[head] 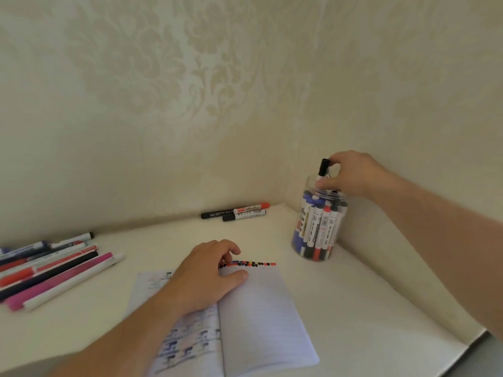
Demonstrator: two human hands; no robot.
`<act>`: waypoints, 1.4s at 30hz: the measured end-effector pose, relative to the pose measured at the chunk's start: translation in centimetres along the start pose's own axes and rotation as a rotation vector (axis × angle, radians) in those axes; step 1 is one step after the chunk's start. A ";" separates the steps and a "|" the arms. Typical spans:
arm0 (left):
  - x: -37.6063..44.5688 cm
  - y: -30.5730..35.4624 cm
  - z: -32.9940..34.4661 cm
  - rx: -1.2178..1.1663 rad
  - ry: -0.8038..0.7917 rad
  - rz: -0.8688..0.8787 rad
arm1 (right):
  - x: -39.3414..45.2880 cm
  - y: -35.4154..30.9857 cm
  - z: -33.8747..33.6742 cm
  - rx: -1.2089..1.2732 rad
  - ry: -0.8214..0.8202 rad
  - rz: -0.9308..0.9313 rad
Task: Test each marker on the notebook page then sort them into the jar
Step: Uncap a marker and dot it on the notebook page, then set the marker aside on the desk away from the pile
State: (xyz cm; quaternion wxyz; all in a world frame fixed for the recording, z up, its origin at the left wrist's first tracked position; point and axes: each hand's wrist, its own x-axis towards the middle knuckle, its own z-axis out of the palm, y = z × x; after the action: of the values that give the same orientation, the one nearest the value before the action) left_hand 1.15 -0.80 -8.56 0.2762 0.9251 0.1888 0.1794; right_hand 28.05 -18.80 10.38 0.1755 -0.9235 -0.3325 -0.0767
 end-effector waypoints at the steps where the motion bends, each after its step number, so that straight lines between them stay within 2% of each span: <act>1: -0.1 0.1 0.0 -0.004 0.002 -0.003 | -0.3 -0.1 -0.1 0.022 0.025 0.004; 4: -0.3 0.2 -0.2 -0.009 0.018 -0.010 | -2.4 -1.2 -0.8 0.178 0.280 -0.007; 6: -0.3 0.5 -0.3 -0.027 0.029 -0.013 | -4.6 -3.0 -0.4 0.275 0.457 -0.138; 7: -0.4 0.6 -0.4 -0.036 0.023 -0.016 | -5.8 -4.3 0.5 0.308 0.463 -0.236; 9: -0.5 0.8 -0.5 -0.051 -0.004 -0.029 | -7.3 -6.8 4.1 0.260 0.316 -0.453; 11: -0.5 0.9 -0.6 -0.109 -0.008 -0.056 | -6.7 -8.1 9.2 0.116 0.092 -0.540; 14: -0.6 1.0 -0.7 -0.218 0.016 -0.109 | -4.0 -8.4 15.9 0.060 -0.165 -0.351; 17: -0.6 0.9 -0.6 -0.254 0.023 -0.119 | -1.4 -8.3 19.3 0.010 -0.261 -0.217; 20: -0.3 0.6 -0.7 -0.273 0.040 -0.120 | 0.2 -8.5 20.9 0.008 -0.259 -0.174; 24: -0.1 0.3 -0.6 -0.301 0.088 -0.122 | 1.0 -8.1 21.4 0.033 -0.036 -0.254; 25: -0.1 0.3 -0.6 -0.296 0.094 -0.120 | 1.0 -7.9 21.4 0.023 -0.033 -0.280; 29: 0.2 0.0 -0.4 -0.269 0.123 -0.105 | 0.2 -7.2 20.9 -0.033 -0.183 -0.376; 32: 0.1 -0.1 -0.1 -0.230 0.167 -0.094 | -1.4 -7.3 19.7 0.067 -0.167 -0.444; 35: -0.1 -0.1 0.2 -0.207 0.223 -0.068 | -4.6 -8.1 16.8 0.147 -0.236 -0.518; 38: -0.3 0.0 0.1 -0.092 0.199 0.020 | -8.3 -7.4 14.9 -0.002 -0.219 -0.647; 42: -0.5 0.8 0.4 0.185 0.124 0.195 | -11.4 -4.8 15.6 -0.111 -0.037 -0.750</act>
State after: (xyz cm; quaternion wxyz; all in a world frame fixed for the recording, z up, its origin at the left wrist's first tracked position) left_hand 1.05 -1.84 -8.48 0.1590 0.9477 0.1303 0.2440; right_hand 16.62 -16.26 -5.68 0.0791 -0.7469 -0.6458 -0.1369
